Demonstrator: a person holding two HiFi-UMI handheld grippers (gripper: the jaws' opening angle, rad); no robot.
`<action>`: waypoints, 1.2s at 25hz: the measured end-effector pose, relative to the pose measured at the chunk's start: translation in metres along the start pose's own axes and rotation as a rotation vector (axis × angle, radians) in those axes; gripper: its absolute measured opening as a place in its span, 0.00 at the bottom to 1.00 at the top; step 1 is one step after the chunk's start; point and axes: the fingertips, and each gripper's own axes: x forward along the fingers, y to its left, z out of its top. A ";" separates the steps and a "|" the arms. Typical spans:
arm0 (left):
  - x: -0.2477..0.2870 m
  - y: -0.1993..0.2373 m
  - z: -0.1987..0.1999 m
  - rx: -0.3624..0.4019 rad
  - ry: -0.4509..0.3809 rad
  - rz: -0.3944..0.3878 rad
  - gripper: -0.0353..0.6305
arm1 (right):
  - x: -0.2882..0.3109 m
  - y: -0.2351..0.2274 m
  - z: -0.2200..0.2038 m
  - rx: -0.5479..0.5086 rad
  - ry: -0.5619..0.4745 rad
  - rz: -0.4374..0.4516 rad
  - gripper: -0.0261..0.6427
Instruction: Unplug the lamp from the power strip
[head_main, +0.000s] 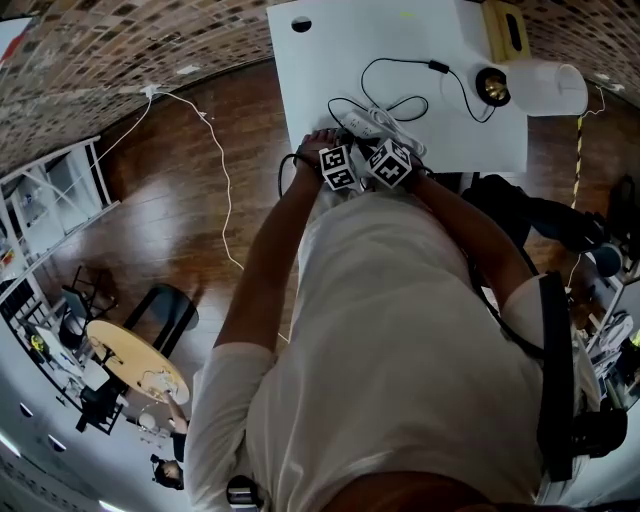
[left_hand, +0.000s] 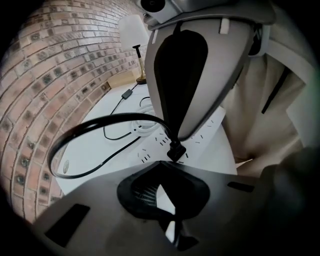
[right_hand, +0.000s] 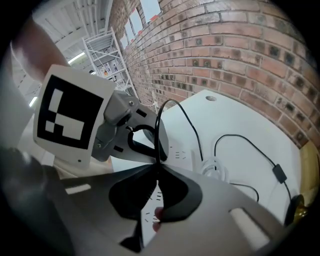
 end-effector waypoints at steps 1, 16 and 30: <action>0.000 0.000 0.000 -0.007 0.001 0.006 0.03 | 0.000 0.000 0.001 0.007 0.000 0.005 0.06; 0.000 0.001 0.000 -0.066 0.012 -0.014 0.03 | -0.004 0.001 -0.002 0.057 -0.044 -0.016 0.05; 0.003 -0.001 0.005 -0.067 0.042 -0.025 0.03 | -0.007 -0.002 -0.007 0.142 -0.026 -0.006 0.04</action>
